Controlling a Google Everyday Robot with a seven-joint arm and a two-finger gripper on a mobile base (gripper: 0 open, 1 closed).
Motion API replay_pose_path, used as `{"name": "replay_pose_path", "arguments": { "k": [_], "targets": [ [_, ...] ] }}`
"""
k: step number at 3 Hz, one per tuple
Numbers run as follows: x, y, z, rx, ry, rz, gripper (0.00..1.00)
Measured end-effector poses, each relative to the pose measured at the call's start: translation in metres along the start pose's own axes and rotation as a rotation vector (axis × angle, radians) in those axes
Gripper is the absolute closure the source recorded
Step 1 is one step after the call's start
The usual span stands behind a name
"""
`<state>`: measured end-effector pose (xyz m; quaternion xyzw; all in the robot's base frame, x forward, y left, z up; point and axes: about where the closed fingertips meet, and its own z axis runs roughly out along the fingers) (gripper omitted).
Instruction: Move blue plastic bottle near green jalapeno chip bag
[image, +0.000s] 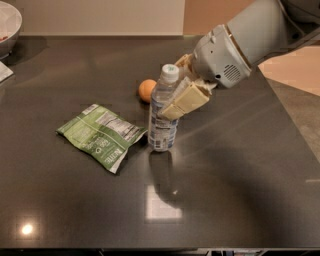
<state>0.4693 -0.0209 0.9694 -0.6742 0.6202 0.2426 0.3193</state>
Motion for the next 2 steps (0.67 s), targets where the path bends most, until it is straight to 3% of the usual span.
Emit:
{"name": "replay_pose_path", "arguments": {
  "k": [2],
  "targets": [
    [-0.0085,-0.0051,0.0208,-0.045,-0.013,-0.014,1.00]
  ]
}}
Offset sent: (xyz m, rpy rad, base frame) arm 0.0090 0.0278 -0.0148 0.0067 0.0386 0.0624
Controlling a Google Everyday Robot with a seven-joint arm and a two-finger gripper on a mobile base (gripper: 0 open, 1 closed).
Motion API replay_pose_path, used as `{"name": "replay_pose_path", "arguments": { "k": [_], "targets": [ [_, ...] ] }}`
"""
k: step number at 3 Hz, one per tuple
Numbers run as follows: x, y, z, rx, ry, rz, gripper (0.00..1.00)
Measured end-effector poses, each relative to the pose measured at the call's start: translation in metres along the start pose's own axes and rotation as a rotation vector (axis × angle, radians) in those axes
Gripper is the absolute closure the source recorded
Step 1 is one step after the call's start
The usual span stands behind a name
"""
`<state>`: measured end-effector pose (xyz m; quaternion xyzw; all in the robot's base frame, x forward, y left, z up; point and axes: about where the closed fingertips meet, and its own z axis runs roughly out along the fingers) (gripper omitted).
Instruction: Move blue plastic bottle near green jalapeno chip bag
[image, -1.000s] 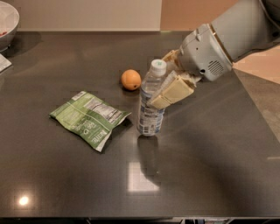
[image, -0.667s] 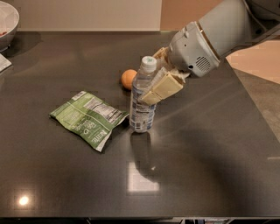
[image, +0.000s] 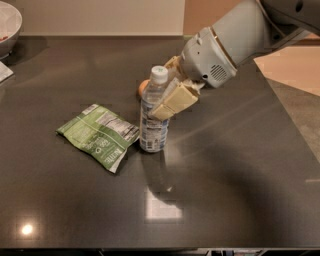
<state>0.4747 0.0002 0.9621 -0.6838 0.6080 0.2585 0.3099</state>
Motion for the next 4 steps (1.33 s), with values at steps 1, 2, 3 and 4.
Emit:
{"name": "replay_pose_path", "arguments": {
  "k": [1,2,3,4],
  "targets": [
    [0.000,0.004,0.008,-0.016,0.009,-0.003,1.00],
    [0.002,0.005,0.016,-0.029,0.025,-0.005,1.00],
    [0.003,0.004,0.024,-0.036,0.039,-0.010,0.82],
    [0.003,0.003,0.029,-0.040,0.047,-0.015,0.59]
  ]
}}
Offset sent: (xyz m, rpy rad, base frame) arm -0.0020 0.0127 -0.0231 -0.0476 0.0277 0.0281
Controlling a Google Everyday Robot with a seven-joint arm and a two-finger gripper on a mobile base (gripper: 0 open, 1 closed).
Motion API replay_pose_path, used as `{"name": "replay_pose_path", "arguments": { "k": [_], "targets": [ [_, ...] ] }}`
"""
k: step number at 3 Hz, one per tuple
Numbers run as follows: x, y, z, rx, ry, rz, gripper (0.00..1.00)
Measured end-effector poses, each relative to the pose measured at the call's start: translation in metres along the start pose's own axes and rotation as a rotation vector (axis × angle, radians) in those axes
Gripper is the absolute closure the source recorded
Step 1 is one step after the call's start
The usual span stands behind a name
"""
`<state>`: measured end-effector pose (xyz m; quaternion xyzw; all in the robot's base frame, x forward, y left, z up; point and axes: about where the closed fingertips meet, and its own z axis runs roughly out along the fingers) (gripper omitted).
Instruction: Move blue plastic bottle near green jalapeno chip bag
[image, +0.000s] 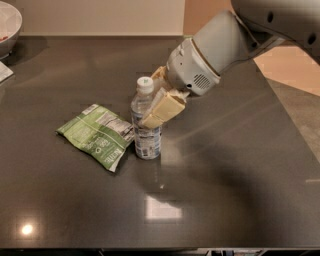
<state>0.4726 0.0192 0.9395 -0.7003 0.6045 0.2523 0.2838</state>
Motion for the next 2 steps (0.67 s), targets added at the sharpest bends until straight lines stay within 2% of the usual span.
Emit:
{"name": "replay_pose_path", "arguments": {
  "k": [2],
  "targets": [
    [-0.0021,0.0010,0.0025,0.005,0.003,-0.013,0.12]
  ]
}}
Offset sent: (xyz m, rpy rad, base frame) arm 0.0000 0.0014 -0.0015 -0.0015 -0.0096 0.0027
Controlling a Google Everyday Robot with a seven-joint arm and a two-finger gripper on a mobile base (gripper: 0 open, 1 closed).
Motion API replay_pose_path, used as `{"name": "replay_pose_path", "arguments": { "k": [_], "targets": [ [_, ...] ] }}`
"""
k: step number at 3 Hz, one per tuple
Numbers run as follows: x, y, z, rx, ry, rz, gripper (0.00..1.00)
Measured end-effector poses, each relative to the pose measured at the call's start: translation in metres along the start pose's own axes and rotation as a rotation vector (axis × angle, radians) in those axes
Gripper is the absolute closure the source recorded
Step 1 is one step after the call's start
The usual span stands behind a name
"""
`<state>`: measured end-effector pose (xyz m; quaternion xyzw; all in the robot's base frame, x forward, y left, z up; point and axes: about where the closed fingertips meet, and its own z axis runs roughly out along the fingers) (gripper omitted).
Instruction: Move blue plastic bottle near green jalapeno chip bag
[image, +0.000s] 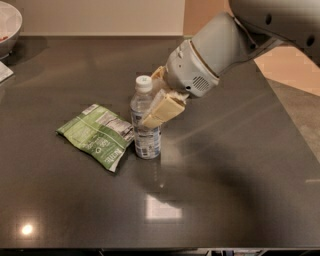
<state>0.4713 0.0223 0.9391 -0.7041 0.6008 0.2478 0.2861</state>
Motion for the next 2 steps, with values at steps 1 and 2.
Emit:
{"name": "replay_pose_path", "arguments": {
  "k": [1,2],
  "targets": [
    [-0.0017,0.0009,0.0003,0.000,0.001,-0.003,0.00],
    [-0.0018,0.0009,0.0003,0.000,0.001,-0.003,0.00]
  ]
}}
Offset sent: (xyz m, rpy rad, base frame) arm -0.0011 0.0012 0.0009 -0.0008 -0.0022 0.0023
